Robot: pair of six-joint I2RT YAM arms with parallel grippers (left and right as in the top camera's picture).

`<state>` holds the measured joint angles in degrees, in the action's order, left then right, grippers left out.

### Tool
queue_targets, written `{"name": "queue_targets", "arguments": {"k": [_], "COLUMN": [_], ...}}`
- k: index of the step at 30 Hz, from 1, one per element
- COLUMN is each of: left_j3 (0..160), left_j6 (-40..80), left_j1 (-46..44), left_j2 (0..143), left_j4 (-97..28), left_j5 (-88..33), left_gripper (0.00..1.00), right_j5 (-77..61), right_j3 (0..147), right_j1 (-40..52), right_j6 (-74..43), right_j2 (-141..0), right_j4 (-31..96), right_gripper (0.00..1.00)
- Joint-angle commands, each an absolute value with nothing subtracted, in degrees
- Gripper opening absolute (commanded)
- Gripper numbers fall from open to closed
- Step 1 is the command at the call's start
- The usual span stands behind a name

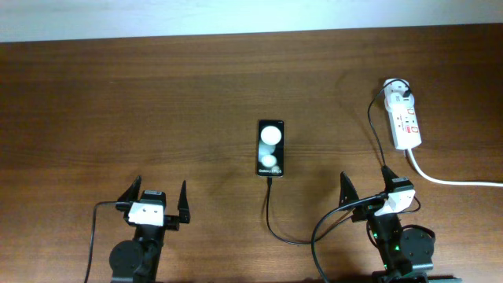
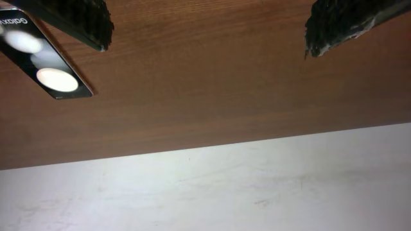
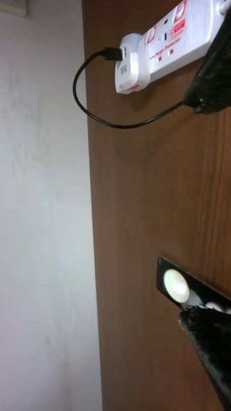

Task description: Plug charger to phone and switch on socket

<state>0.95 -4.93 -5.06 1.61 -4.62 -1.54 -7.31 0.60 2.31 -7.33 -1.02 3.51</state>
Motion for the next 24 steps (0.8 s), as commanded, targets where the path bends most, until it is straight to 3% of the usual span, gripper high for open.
{"name": "queue_targets", "arguments": {"k": [1,12,17,24], "left_j3": [0.51,0.51,0.51,0.51], "left_j6": [-4.38,-4.38,-4.36,-4.38], "left_j1": [-4.82,-4.82,-4.82,-4.82], "left_j2": [1.39,1.39,1.39,1.39], "left_j4": [-4.58,-4.58,-4.58,-4.58], "left_j5": [-1.76,-1.76,-1.76,-1.76], "left_gripper": [0.99,0.99,0.99,0.99], "right_j5": [-6.81,-6.52,-4.23,-4.25], "right_j3": [0.32,0.32,0.32,0.32], "right_j1": [2.57,2.61,2.61,2.61], "right_j6": [-7.29,-7.29,0.73,0.64], "right_j2": [-0.86,-0.25,-0.25,-0.25], "right_j4": [3.90,3.90,4.27,4.14], "right_gripper": [0.99,0.99,0.99,0.99]}}
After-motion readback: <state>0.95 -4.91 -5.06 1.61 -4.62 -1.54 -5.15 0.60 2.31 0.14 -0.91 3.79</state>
